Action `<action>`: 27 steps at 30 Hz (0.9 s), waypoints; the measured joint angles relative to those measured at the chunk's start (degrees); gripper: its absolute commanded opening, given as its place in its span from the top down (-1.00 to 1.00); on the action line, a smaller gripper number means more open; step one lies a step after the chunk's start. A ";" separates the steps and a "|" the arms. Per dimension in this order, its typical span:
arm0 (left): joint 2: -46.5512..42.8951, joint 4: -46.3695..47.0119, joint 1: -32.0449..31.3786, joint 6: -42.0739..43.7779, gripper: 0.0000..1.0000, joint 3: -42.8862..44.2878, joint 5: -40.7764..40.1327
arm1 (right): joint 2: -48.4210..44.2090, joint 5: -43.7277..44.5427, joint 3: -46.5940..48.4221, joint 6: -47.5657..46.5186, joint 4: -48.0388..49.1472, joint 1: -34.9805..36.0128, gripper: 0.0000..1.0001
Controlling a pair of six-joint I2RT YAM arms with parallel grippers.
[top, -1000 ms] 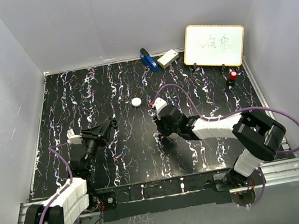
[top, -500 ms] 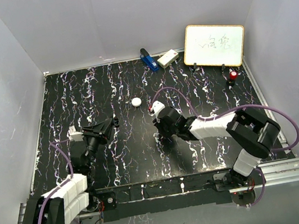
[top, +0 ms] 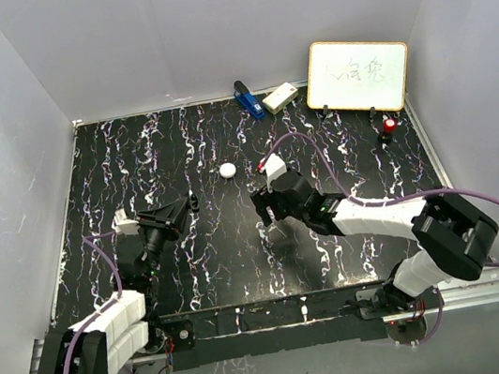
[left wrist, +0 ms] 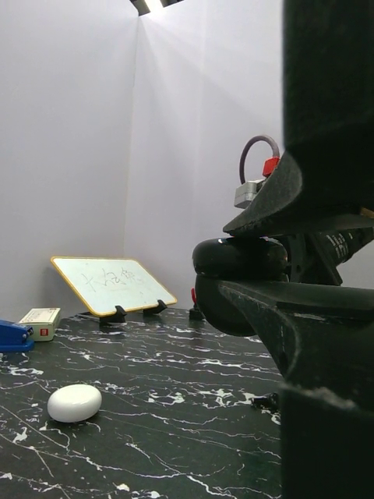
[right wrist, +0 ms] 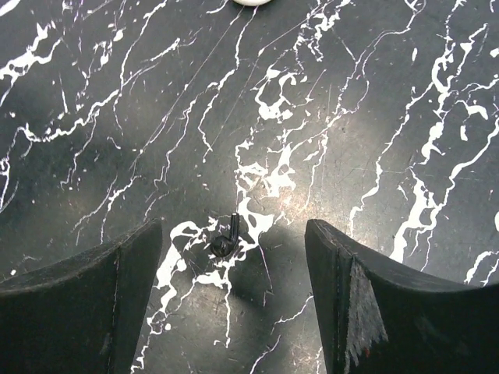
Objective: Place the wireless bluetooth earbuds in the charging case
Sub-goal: Place the earbud at the center of the board.
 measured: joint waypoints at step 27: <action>-1.05 -1.03 0.00 0.66 1.00 0.00 0.00 | 8.79 13.00 1.70 7.15 -4.42 6.86 -0.46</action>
